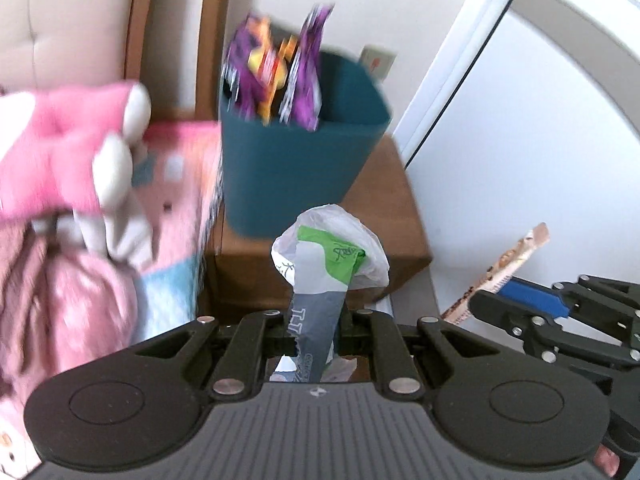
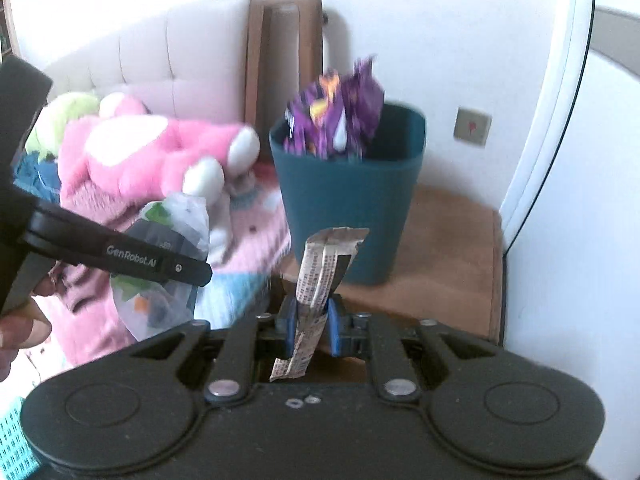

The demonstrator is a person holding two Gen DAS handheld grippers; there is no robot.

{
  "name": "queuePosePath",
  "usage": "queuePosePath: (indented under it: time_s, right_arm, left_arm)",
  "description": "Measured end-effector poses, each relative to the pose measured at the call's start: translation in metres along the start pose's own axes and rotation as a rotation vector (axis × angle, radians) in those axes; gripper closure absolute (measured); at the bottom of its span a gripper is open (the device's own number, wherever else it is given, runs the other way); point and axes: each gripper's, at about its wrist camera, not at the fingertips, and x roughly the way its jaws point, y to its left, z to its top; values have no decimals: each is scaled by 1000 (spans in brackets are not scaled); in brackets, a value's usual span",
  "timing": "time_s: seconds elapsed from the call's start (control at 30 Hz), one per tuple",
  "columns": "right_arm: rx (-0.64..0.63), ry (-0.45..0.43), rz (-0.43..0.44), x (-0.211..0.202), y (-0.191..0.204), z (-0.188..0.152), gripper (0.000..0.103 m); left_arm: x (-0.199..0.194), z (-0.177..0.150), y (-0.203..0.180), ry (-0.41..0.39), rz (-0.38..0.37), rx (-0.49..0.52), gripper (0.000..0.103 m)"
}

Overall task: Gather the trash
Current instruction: 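Lift the green-white wrapper and stick packet with both grippers over the wastebasket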

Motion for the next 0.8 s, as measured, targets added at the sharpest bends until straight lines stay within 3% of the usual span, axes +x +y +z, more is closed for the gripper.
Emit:
queuePosePath:
  time_s: [0.2, 0.43, 0.6, 0.8]
  right_arm:
    - [-12, -103, -31, -24, 1, 41, 88]
    - [-20, -190, -43, -29, -13, 85, 88]
    - [-55, -195, -32, 2, -38, 116, 88]
    - [-94, -171, 2, 62, -86, 157, 88]
  left_arm:
    - [-43, 45, -1, -98, -14, 35, 90]
    - [-49, 97, 3, -158, 8, 29, 90]
    - [-18, 143, -1, -155, 55, 11, 90]
    - [53, 201, -8, -101, 127, -14, 90]
